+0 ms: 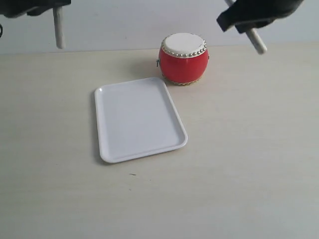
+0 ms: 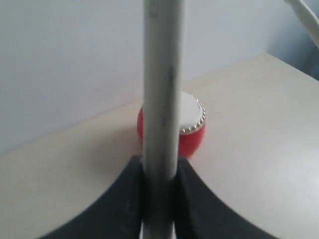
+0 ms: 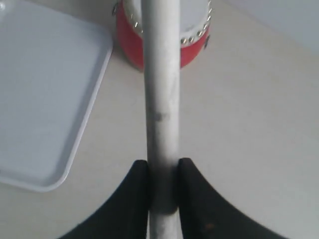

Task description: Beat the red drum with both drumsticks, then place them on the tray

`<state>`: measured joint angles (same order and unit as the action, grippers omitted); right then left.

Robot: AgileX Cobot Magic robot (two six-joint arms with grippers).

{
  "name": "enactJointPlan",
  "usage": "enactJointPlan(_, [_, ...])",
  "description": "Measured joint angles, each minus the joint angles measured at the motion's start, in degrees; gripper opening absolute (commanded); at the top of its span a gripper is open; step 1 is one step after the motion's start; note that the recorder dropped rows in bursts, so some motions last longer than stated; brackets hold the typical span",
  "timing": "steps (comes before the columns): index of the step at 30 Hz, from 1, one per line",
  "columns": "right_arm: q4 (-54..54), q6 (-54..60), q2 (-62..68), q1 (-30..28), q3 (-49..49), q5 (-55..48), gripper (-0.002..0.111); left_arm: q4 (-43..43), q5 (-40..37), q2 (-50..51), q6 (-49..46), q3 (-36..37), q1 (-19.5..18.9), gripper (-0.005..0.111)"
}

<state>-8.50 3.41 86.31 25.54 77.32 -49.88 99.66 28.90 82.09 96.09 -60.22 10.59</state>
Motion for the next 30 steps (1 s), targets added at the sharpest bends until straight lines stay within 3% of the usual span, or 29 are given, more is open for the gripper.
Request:
enactJointPlan(3, [-1.98, 0.00, -0.02, 0.00, 4.00, -0.60, 0.000, 0.56, -9.23, 0.00, -5.55, -1.17, 0.86, 0.000])
enactJointPlan(7, [-5.34, 0.40, -0.02, 0.00, 8.12, -0.80, 0.000, -0.37, -35.05, 1.72, -11.26, -0.60, 0.91, 0.000])
enactJointPlan(9, [-7.38, 0.79, -0.02, -0.12, 9.32, -0.80, 0.000, -8.31, -47.01, 3.11, -22.17, -0.18, 0.81, 0.000])
enactJointPlan(11, [-8.76, 0.91, -0.02, -0.47, 10.31, -0.80, 0.000, -24.58, -55.48, 4.90, -39.86, -1.28, 0.81, 0.000])
enactJointPlan(15, [-8.78, 1.15, 2.81, -3.52, 13.47, -0.27, 0.000, -67.16, -64.80, 8.96, -76.04, -7.21, 0.85, 0.000])
enactJointPlan(17, [-7.60, 1.56, 5.05, -5.48, 14.77, -1.01, 0.000, -84.40, -68.22, 11.05, -91.78, -10.51, 2.24, 0.000])
enactJointPlan(20, [-3.40, 4.72, 10.70, -8.40, 16.74, -4.64, 0.000, -100.28, -72.24, 14.00, -107.84, -16.14, 6.84, 0.000])
enactJointPlan(24, [4.18, 11.92, 19.90, -10.54, 18.87, -11.93, 0.000, -105.59, -75.70, 19.32, -113.51, -25.04, 14.61, 0.000])
enactJointPlan(30, [8.50, 15.31, 29.79, -10.54, 19.11, -16.35, 0.000, -106.55, -81.63, 30.44, -114.17, -38.82, 19.31, 0.000])
